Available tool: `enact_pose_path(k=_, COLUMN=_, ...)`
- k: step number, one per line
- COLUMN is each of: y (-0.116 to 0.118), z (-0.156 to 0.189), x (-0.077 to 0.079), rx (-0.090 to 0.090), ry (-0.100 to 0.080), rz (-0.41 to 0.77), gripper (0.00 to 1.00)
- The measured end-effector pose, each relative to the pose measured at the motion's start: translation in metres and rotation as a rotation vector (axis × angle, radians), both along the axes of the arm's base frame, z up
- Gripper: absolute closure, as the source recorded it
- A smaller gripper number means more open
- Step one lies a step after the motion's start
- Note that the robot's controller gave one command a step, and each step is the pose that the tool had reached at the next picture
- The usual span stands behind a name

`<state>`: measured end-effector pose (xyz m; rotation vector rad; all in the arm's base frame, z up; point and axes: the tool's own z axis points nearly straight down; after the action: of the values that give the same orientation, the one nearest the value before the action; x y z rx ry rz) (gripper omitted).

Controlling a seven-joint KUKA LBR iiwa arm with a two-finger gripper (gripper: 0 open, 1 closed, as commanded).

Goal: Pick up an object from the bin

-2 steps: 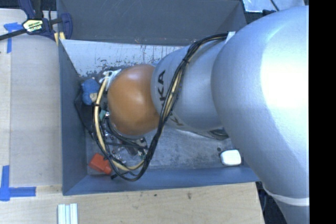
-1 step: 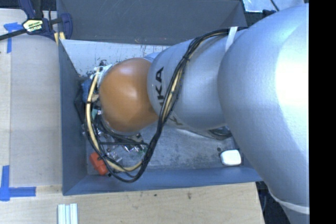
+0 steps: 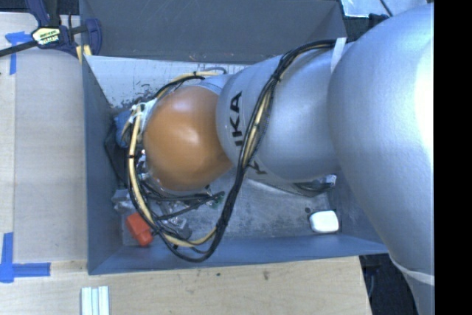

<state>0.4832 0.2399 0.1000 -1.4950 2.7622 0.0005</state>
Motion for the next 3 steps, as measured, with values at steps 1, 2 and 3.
enact_pose_path(k=1, y=-0.0013, z=-0.0303, x=0.0085, rx=-0.002, ry=-0.002, rz=0.459, gripper=0.0)
enact_pose_path(k=2, y=-0.0024, z=-0.0302, x=0.0091, rx=-0.003, ry=-0.001, rz=0.454, gripper=0.0)
enact_pose_path(k=3, y=-0.0004, z=-0.0294, x=0.0091, rx=0.001, ry=-0.003, rz=0.455, gripper=1.0)
